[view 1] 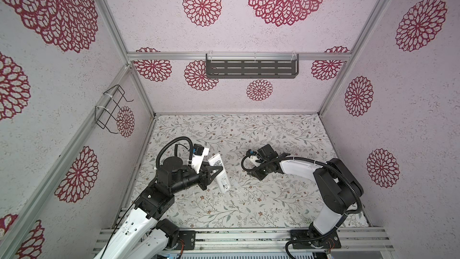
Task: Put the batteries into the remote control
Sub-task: 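Lower the right gripper over the two batteries on the table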
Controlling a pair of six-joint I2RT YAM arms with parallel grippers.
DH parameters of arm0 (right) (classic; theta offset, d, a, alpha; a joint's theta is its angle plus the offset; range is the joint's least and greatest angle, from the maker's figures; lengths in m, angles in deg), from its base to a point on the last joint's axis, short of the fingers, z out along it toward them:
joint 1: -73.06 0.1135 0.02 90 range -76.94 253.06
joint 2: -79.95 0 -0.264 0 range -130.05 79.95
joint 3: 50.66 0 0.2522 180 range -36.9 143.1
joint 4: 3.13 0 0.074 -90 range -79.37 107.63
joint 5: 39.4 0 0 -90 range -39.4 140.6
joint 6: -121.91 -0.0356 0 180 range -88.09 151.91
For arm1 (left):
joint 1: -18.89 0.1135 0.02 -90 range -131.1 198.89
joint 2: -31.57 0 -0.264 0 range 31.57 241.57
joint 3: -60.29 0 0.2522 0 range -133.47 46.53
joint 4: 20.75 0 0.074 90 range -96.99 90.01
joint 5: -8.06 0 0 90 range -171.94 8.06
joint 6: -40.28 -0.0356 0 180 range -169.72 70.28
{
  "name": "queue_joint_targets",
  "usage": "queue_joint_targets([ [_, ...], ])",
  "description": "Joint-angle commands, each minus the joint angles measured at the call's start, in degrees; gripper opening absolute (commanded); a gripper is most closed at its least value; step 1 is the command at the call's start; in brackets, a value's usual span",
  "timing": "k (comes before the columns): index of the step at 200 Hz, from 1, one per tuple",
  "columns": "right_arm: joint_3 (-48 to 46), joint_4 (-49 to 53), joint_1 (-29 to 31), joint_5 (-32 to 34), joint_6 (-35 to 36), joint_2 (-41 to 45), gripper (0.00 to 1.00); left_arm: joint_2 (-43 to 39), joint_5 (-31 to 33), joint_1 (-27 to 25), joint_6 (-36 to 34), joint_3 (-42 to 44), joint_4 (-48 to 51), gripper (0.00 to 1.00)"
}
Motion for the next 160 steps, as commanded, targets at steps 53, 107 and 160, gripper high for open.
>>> queue_joint_targets([
  [53, 2.08, 0.13, -0.16, -2.15, 1.67, -0.56, 0.34, -1.09, -0.46, 0.48, -0.04, -0.3, -2.37, 0.0],
  [107, 3.2, -0.25, -0.51, -2.97, 1.41, 1.41, 0.38, -0.7, -0.58, 0.38, -0.04, -0.3, -2.97, 0.0],
  [160, 4.15, -0.36, -0.95, -2.91, 1.87, -0.71, 0.38, -1.09, -0.2, 0.48, -0.25, -0.21, -3.0, 0.0],
])
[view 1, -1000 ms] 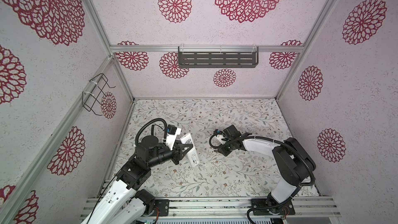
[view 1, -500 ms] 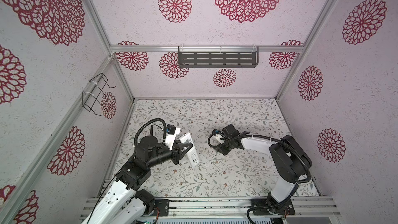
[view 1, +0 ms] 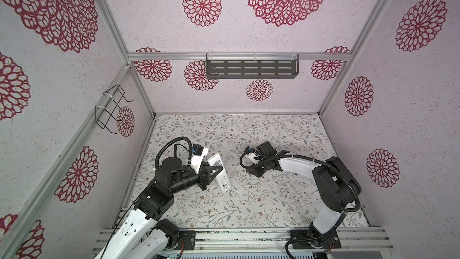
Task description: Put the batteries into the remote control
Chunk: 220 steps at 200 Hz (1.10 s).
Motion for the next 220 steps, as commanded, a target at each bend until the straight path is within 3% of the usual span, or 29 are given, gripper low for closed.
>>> queue_joint_targets([
  [1, 1.59, 0.04, -0.47, -1.04, 1.21, 0.14, 0.38, -0.61, -0.31, 0.44, -0.42, -0.21, -2.93, 0.0],
  [220, 0.49, -0.37, -1.17, 1.44, 2.75, -1.69, 0.22, -0.53, 0.47, 0.44, -0.7, -0.39, -2.66, 0.0],
])
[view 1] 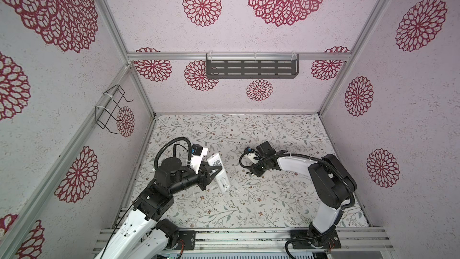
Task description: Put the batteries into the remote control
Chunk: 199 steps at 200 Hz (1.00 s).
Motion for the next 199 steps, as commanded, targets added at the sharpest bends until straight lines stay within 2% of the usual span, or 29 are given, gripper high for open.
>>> queue_joint_targets([
  [1, -0.07, 0.99, -0.56, 0.59, 1.18, 1.2, 0.22, -0.18, 0.02, 0.44, -0.68, -0.39, -2.7, 0.0],
  [58, -1.22, 1.27, -0.56, 2.53, 1.23, 2.11, 0.22, 0.44, 2.03, 0.61, 0.1, 0.13, -4.28, 0.0],
  [120, -2.83, 0.93, -0.34, 3.91, 0.87, 3.03, 0.22, 2.36, 3.39, 1.14, 2.37, 2.65, -10.24, 0.0],
  [199, -1.67, 1.21, 1.02, 3.47, 1.7, 2.06, 0.19, 4.09, 5.58, 2.73, 9.01, 11.29, -20.95, 0.0],
])
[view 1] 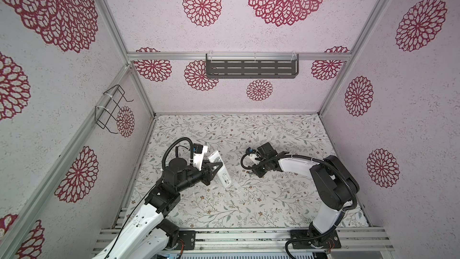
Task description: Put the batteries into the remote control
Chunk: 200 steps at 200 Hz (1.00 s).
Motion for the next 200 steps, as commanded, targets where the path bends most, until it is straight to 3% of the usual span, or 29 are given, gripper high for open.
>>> queue_joint_targets([
  [1, 0.35, 2.09, 0.63, 0.76, 0.97, 0.61, 0.19, 0.13, 1.4, 1.15, 2.96, 1.88, -6.87, 0.0],
  [51, 0.66, 1.84, 0.72, 0.48, 0.99, 2.59, 0.14, 0.18, 0.99, 3.63, 8.34, 8.28, -14.89, 0.0],
  [118, -1.71, -1.27, 1.88, -5.15, -1.11, 15.92, 0.12, 0.32, -4.5, 9.31, 14.89, 10.95, -21.28, 0.0],
  [166, 0.11, -2.72, 10.37, -6.9, -8.73, 21.32, 0.13, 1.27, -4.96, 12.15, 17.96, 11.26, -22.97, 0.0],
  [200, 1.01, -5.56, 16.2, -4.69, -13.28, 22.05, 0.13, 4.86, -9.43, 16.01, 22.08, 11.05, -26.8, 0.0],
])
